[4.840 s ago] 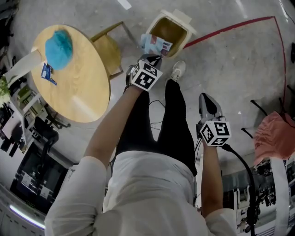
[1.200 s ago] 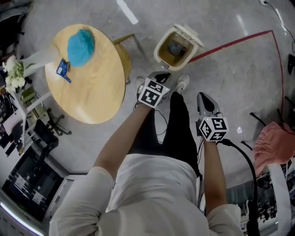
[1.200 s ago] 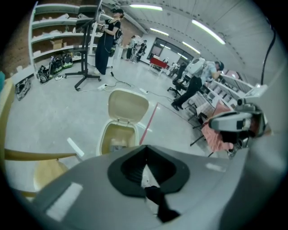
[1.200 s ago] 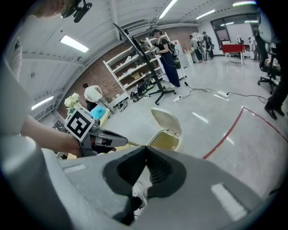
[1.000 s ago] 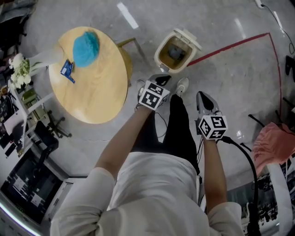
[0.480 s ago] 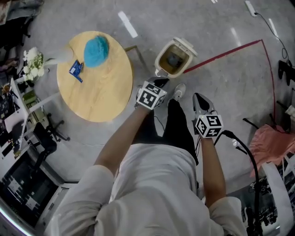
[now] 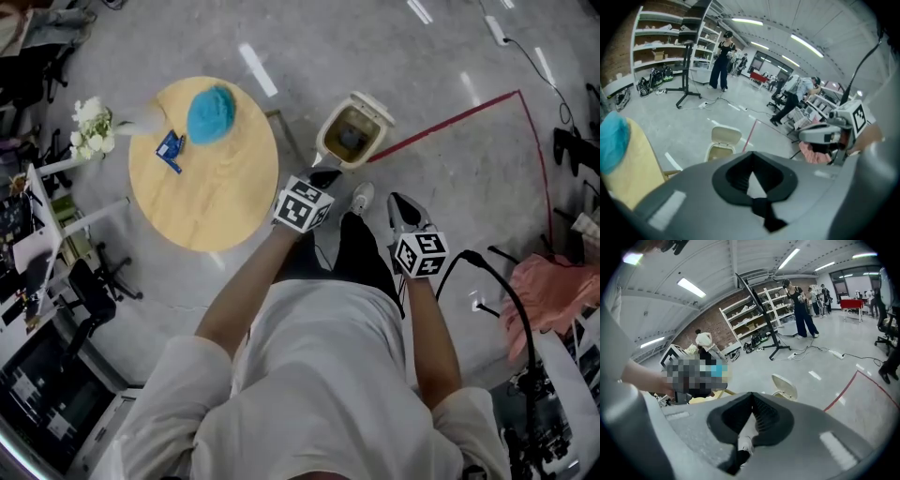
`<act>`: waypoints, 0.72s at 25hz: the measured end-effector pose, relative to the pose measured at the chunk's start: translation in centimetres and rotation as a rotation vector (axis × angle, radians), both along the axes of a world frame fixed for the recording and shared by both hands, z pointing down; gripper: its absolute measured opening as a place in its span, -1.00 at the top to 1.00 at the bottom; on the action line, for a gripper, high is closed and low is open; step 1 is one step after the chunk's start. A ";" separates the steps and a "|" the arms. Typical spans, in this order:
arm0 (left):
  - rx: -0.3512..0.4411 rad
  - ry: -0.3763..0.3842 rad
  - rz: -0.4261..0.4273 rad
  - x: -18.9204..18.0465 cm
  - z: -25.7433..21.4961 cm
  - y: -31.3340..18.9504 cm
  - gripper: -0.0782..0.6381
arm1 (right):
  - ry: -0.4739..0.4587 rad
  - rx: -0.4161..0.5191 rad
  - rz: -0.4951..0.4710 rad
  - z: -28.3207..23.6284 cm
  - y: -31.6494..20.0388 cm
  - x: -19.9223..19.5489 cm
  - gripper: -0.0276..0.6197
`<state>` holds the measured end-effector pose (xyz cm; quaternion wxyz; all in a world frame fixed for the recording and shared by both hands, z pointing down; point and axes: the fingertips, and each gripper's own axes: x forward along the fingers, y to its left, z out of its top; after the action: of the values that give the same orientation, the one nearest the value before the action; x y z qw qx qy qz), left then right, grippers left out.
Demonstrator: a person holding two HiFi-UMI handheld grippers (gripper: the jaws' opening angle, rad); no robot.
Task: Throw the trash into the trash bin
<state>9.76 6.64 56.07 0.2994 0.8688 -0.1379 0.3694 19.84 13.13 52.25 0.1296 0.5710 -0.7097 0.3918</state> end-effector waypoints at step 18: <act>0.057 0.049 -0.029 -4.0 -7.4 1.0 0.77 | 0.018 0.057 -0.042 -5.4 -0.1 -2.4 0.91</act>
<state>5.74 7.62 48.67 0.2830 0.8837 -0.1535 0.3397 17.43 13.04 46.87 0.1280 0.5630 -0.7312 0.3634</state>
